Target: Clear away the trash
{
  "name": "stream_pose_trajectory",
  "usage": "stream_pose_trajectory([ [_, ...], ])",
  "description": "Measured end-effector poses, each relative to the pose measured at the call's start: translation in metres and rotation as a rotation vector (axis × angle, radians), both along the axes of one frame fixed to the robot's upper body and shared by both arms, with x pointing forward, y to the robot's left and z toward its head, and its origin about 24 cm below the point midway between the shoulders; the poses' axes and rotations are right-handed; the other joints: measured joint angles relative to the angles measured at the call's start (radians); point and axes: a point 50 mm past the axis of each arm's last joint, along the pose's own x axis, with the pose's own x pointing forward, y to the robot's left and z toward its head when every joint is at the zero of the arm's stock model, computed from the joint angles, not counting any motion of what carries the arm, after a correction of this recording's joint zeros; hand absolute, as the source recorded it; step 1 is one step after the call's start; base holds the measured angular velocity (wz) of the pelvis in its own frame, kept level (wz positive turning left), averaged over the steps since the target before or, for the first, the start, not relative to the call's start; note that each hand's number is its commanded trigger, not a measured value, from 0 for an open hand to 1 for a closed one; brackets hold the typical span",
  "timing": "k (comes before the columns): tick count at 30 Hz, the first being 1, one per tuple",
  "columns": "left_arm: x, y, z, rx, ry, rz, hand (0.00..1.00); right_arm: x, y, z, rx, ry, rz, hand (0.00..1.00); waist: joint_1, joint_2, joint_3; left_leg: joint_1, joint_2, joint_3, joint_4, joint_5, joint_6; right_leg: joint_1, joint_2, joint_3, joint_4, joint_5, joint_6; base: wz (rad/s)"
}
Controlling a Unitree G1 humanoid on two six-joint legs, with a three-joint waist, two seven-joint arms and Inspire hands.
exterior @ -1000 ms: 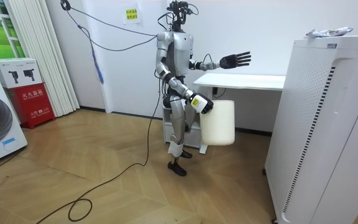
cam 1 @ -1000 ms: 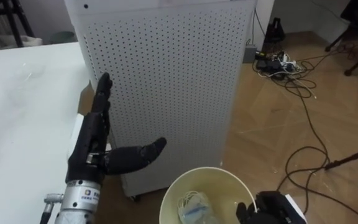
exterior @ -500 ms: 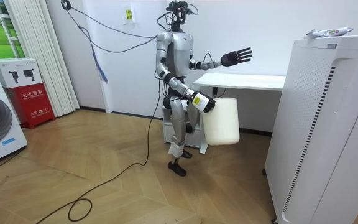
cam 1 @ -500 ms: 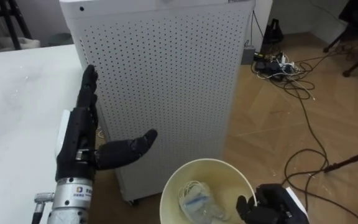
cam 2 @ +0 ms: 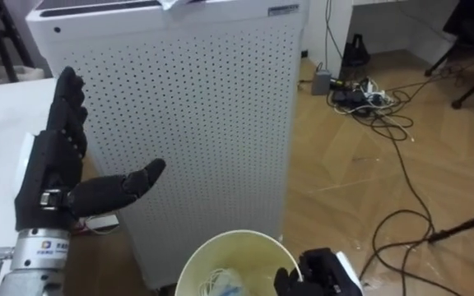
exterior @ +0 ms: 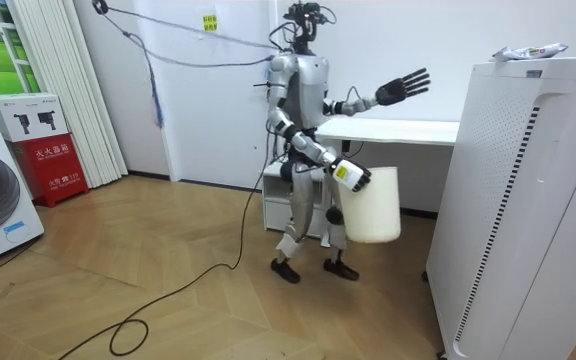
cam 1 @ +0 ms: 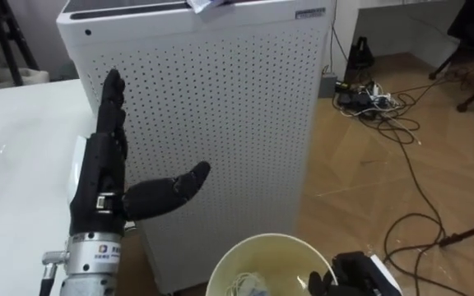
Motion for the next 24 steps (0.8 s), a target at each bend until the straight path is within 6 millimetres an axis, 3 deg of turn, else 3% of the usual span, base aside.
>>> stream_pose_trajectory([
  [1,0.000,-0.001,0.000,0.001,-0.001,-0.002,0.00,0.000,-0.001,0.000,0.002,0.000,-0.005,1.00,0.000,-0.007,0.0004,0.000,-0.020,0.008,0.045,-0.041,0.013,0.021,-0.026,-0.008,0.006,-0.020,0.019,-0.13],
  [3,0.003,-0.003,0.004,0.004,-0.017,-0.009,0.00,0.003,-0.001,0.002,-0.001,-0.010,-0.003,1.00,0.000,-0.016,0.0051,0.001,-0.038,0.023,0.101,-0.103,0.028,0.033,-0.064,-0.036,0.051,-0.040,0.046,0.04],
  [4,0.004,-0.004,0.005,0.006,-0.023,-0.015,0.00,0.005,0.000,0.003,0.001,-0.015,-0.002,1.00,0.000,-0.018,0.0063,0.003,-0.046,0.029,0.129,-0.142,0.035,0.029,-0.085,-0.045,0.115,-0.043,0.051,0.05],
  [5,0.004,-0.003,0.005,0.003,-0.022,-0.020,0.00,0.005,0.001,0.003,0.003,-0.016,-0.001,1.00,0.000,-0.021,0.0076,0.008,-0.052,0.029,0.142,-0.160,0.040,0.024,-0.093,-0.050,0.153,-0.040,0.056,0.10],
  [6,0.004,-0.004,0.005,-0.004,-0.018,-0.029,0.00,0.005,0.003,0.003,0.009,-0.015,0.000,1.00,-0.001,-0.026,0.0096,0.020,-0.065,0.030,0.163,-0.191,0.049,-0.003,-0.117,-0.054,0.254,-0.021,0.084,0.14],
  [7,0.004,-0.006,0.005,-0.006,-0.017,-0.039,0.00,0.005,0.003,0.003,0.009,-0.018,-0.002,1.00,0.000,-0.027,0.0100,0.030,-0.075,0.028,0.182,-0.219,0.058,-0.034,-0.136,-0.052,0.347,0.018,0.092,0.16],
  [8,0.004,-0.008,0.004,-0.007,-0.016,-0.044,0.00,0.006,0.003,0.003,0.009,-0.018,-0.005,1.00,0.000,-0.026,0.0098,0.036,-0.078,0.027,0.189,-0.231,0.063,-0.049,-0.143,-0.051,0.386,0.042,0.091,0.10],
  [10,0.004,-0.011,0.004,-0.003,-0.017,-0.053,0.00,0.006,0.004,0.003,0.017,-0.019,-0.007,1.00,0.001,-0.018,0.0095,0.064,-0.078,0.016,0.192,-0.265,0.072,-0.103,-0.149,-0.043,0.500,0.164,0.091,0.05],
  [12,0.006,-0.011,0.007,-0.007,-0.028,-0.049,0.00,0.008,0.005,0.005,0.022,-0.027,-0.006,1.00,0.004,-0.009,0.0111,0.081,-0.074,0.002,0.180,-0.278,0.075,-0.152,-0.153,-0.052,0.549,0.173,0.092,0.02],
  [13,0.005,-0.012,0.007,-0.009,-0.032,-0.053,0.00,0.008,0.005,0.005,0.022,-0.027,-0.005,1.00,0.004,-0.003,0.0126,0.104,-0.071,0.001,0.157,-0.279,0.075,-0.186,-0.150,-0.054,0.549,0.144,0.084,0.00],
  [15,0.001,-0.017,0.003,-0.013,-0.027,-0.077,0.00,0.008,0.003,0.005,0.016,-0.027,-0.005,1.00,0.022,0.002,0.0145,0.133,-0.063,-0.001,0.128,-0.279,0.075,-0.238,-0.137,-0.055,0.502,0.114,0.074,0.02],
  [17,-0.001,-0.019,0.002,-0.013,-0.029,-0.087,0.00,0.008,0.004,0.004,0.012,-0.024,-0.004,1.00,0.025,0.005,0.0160,0.145,-0.056,-0.019,0.121,-0.282,0.069,-0.249,-0.121,-0.067,0.344,0.106,0.076,0.18],
  [19,-0.004,-0.018,-0.001,-0.009,-0.020,-0.082,0.00,0.007,0.005,0.004,-0.011,-0.021,0.010,1.00,0.021,0.010,0.0149,0.157,-0.055,-0.042,0.117,-0.285,0.054,-0.221,-0.101,-0.083,0.102,0.146,0.070,0.27],
  [21,-0.005,-0.018,-0.002,0.018,-0.014,-0.077,0.00,0.008,0.007,0.004,-0.009,-0.020,0.029,1.00,0.014,0.023,0.0089,0.165,-0.041,-0.064,0.094,-0.273,0.040,-0.190,-0.070,-0.087,0.035,0.173,0.061,0.17],
  [24,-0.005,-0.017,-0.002,0.081,-0.007,-0.052,0.00,0.009,0.013,0.004,0.008,-0.016,0.062,1.00,0.030,0.023,0.0096,0.190,-0.007,-0.070,0.053,-0.255,0.019,-0.138,-0.022,-0.082,-0.063,0.220,0.042,-0.06],
])
